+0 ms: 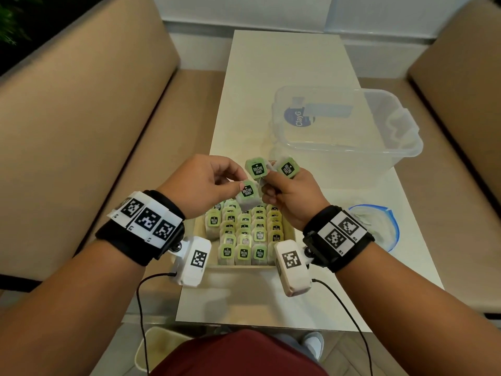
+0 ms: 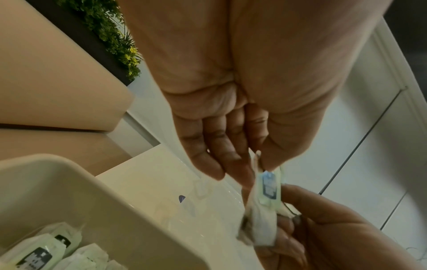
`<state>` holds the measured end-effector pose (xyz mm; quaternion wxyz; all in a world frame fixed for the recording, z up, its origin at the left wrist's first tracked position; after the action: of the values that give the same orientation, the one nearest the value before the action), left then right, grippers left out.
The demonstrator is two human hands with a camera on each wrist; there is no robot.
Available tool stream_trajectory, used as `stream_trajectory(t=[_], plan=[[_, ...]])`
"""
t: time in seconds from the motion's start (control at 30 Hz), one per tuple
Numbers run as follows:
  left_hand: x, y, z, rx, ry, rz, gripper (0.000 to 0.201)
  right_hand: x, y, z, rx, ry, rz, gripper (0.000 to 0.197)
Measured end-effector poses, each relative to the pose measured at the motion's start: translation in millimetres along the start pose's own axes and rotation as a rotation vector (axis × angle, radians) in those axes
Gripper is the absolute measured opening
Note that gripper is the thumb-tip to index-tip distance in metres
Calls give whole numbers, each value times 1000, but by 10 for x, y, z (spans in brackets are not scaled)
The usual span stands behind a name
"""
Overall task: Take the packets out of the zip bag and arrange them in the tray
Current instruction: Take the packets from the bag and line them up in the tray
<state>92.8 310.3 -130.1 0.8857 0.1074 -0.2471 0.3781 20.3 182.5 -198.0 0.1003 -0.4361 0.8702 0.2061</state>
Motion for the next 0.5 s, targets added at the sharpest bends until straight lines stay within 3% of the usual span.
stream_trajectory(t=[0.17, 0.33, 0.5], plan=[[-56, -8, 96, -31, 26, 43, 9, -42, 72, -60, 8, 58, -57, 9], [-156, 12, 59, -12, 51, -27, 24, -18, 119, -144, -45, -19, -55, 9], [-41, -37, 66, -32, 6, 59, 17, 66, 119, -235, -42, 1, -62, 18]])
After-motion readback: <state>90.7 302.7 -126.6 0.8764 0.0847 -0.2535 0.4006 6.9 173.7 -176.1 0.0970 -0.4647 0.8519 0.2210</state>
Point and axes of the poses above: each hand's wrist, its own y-axis away from the middle knuckle, its own x-axis out of the back of the hand, z = x × y, the point moved 10 cm from there along -y, towards the middle knuckle, and after that the axes turned 9 degrees about z, right-handed, at the moved point
